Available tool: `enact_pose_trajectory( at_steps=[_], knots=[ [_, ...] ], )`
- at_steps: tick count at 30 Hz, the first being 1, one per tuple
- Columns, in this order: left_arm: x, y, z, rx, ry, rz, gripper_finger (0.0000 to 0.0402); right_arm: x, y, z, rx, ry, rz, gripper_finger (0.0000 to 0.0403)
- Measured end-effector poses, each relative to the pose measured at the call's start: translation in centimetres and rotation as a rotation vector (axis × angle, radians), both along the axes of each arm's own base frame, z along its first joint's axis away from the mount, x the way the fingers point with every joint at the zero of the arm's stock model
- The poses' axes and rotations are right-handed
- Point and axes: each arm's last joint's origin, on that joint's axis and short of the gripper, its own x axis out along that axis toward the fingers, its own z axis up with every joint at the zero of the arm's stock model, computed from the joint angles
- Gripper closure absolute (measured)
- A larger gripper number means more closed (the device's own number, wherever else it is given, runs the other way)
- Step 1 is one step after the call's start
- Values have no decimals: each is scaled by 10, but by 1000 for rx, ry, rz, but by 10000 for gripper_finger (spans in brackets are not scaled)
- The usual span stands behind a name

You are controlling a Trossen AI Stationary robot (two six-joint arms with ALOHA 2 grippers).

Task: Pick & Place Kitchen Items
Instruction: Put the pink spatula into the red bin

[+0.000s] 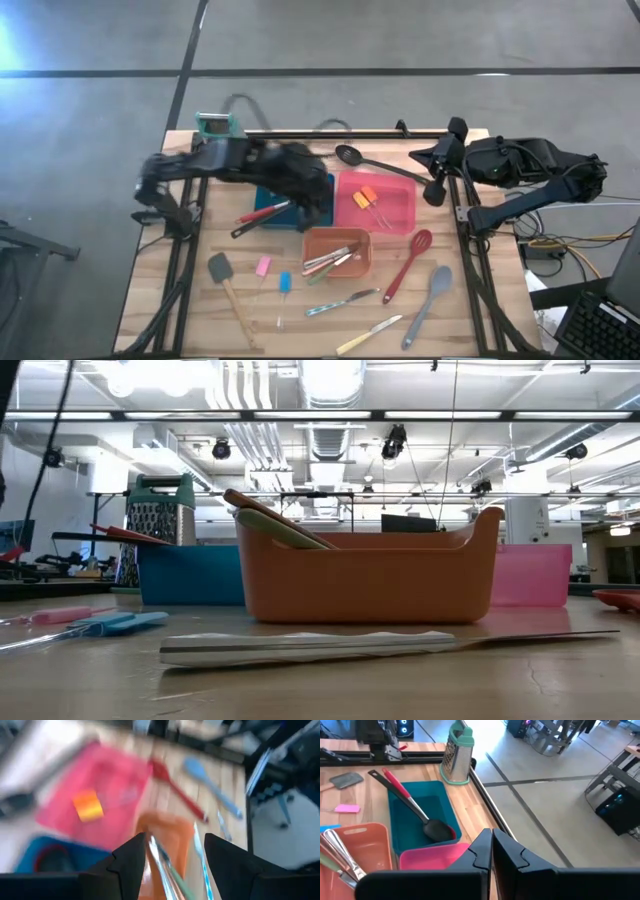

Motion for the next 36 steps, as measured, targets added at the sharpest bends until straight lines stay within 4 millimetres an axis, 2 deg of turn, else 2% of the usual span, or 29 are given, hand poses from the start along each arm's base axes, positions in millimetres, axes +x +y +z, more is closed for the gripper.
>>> enact_pose_trajectory(
  at_steps=[8, 12, 15, 19, 25, 36],
  knots=[
    [-78, -8, 60, 160, -291, -26, 195, 11, 1, -4, 24, 9, -15, 394],
    [-110, -7, 78, 233, -387, -19, 195, 17, 2, -7, 45, 10, -29, 394],
    [-126, -7, 82, 250, -417, -22, 195, 19, 3, -8, 65, 6, -42, 394],
    [-139, -8, 74, 249, -408, -38, 196, 24, 3, -10, 78, 7, -51, 394],
    [-153, -9, 50, 200, -424, -32, 196, 29, 4, -7, 72, -27, -43, 394],
    [-185, -4, -10, 96, -628, 27, 197, 33, 3, -5, 57, -65, -68, 394]
  ],
)
